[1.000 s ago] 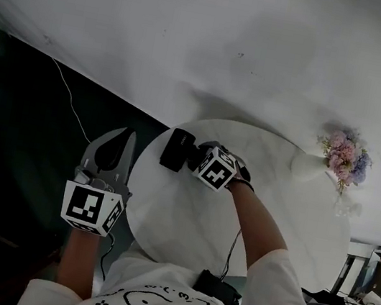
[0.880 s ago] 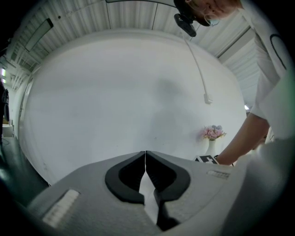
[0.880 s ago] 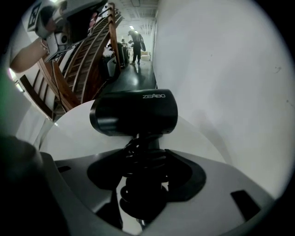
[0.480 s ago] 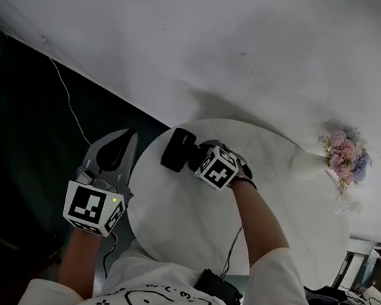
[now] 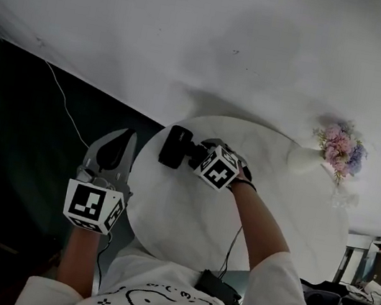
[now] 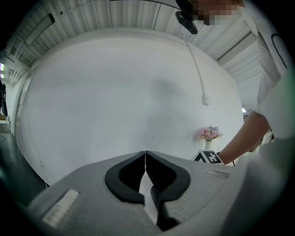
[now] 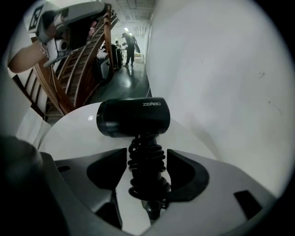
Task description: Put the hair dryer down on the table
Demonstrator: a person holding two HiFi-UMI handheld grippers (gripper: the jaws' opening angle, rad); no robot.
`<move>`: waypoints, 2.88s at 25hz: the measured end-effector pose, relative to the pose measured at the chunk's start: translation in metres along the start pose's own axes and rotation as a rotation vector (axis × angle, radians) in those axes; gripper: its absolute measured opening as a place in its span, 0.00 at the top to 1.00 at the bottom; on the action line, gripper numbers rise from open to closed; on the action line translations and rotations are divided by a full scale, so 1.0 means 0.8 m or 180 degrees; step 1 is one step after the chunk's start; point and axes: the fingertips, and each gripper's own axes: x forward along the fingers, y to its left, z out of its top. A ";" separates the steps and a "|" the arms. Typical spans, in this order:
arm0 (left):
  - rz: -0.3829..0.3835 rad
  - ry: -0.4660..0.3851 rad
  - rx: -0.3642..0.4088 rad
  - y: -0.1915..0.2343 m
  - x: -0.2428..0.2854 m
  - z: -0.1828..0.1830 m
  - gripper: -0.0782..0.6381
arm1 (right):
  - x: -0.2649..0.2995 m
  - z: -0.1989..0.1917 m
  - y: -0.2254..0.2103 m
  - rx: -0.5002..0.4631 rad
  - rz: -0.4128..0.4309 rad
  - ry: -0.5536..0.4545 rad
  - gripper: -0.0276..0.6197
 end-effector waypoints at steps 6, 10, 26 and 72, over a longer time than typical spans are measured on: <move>-0.0078 -0.0041 0.0068 -0.030 -0.009 0.012 0.86 | -0.039 0.000 0.007 0.0077 -0.0029 -0.0191 0.56; -0.0071 -0.0100 0.0099 -0.045 -0.018 0.023 0.86 | -0.066 0.004 0.009 0.0099 -0.0109 -0.0330 0.57; -0.0088 -0.0346 0.0308 -0.094 -0.057 0.075 0.86 | -0.192 0.006 0.022 0.0441 -0.0530 -0.1120 0.57; -0.0201 -0.0680 0.0662 -0.154 -0.067 0.145 0.86 | -0.467 -0.030 0.053 0.1427 -0.2299 -0.2980 0.96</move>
